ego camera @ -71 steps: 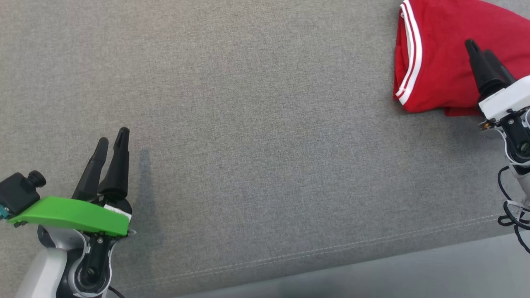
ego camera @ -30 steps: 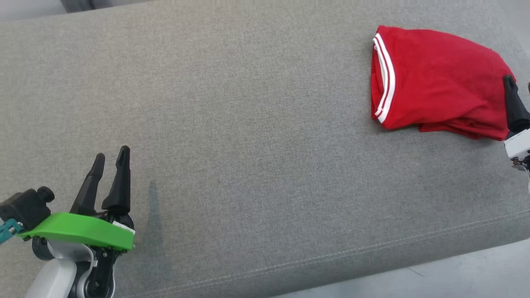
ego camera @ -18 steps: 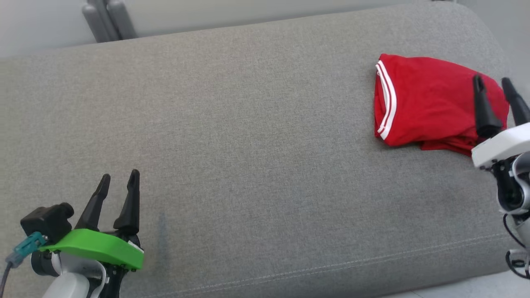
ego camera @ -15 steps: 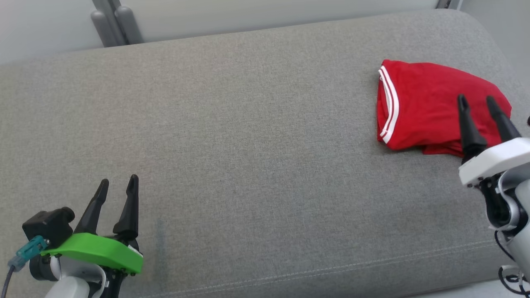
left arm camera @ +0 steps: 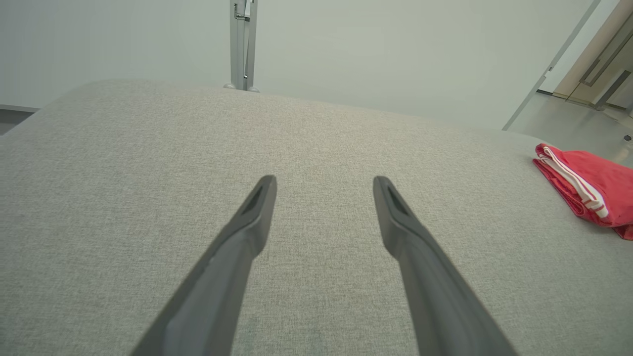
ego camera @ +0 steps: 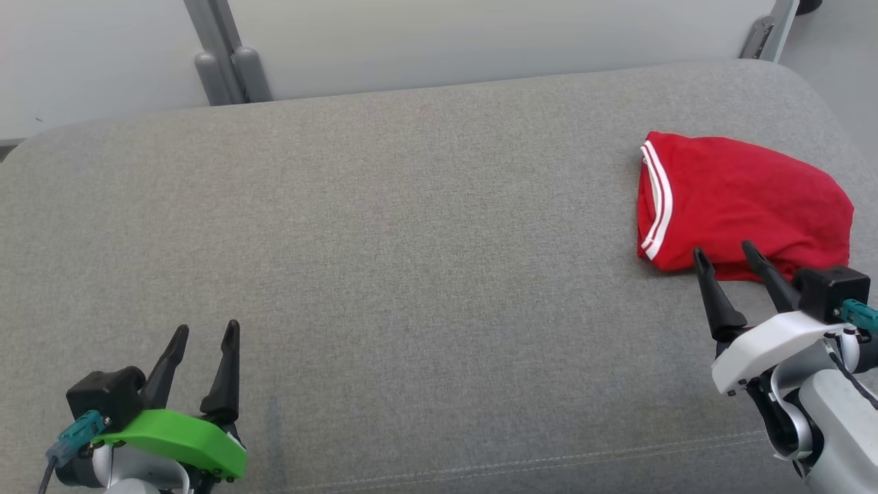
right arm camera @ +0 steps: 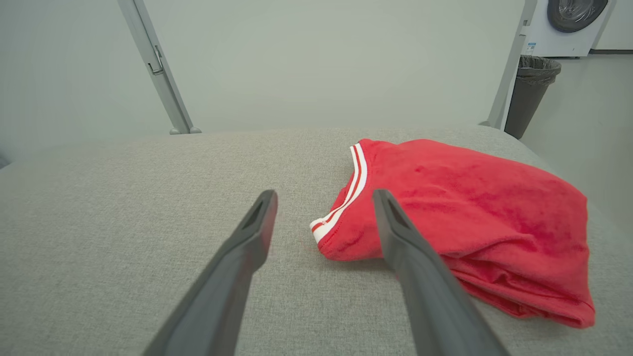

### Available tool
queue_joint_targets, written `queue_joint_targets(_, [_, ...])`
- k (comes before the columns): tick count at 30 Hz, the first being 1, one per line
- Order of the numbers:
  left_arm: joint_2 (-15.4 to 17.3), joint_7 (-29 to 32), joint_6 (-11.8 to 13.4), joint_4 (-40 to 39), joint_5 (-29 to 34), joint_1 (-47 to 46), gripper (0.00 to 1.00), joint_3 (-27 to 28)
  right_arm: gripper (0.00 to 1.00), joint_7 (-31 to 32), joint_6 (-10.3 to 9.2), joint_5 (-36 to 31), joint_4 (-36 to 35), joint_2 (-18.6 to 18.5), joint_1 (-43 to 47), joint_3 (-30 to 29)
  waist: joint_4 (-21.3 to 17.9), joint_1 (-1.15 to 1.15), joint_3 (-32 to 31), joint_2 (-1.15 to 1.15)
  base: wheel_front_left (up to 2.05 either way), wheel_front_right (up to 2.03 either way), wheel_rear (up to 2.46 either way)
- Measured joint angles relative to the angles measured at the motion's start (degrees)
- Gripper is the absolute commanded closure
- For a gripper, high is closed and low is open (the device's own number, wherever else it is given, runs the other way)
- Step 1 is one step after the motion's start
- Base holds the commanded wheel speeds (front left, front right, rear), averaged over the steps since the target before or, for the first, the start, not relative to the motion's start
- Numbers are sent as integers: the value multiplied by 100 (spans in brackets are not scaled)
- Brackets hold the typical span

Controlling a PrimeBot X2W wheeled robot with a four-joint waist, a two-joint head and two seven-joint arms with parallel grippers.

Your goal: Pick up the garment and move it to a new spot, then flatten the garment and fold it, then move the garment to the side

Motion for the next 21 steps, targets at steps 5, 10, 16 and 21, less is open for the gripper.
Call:
queue_joint_targets(5, [-30, -2, 11, 64, 80, 5, 0, -3, 0, 0, -37, -170, -47, 73, 122, -86, 35, 0, -73, 0, 0, 0, 0])
queue_joint_targets(10, [-44, -32, 24, 113, 114, 47, 0, 16, 0, 0, -37, -321, -81, 51, 241, -136, 48, 0, -150, 0, 0, 0, 0])
queue_joint_targets(16, [-54, -32, 20, 143, 131, 97, 0, 38, 0, 0, -34, -457, -260, -58, 320, -135, 41, 0, -163, 0, 0, 0, 0])
queue_joint_targets(21, [-62, -32, -22, 162, 133, 102, 0, 92, 0, 0, 156, -405, -387, -67, 482, -208, 32, 0, -149, 0, 0, 0, 0])
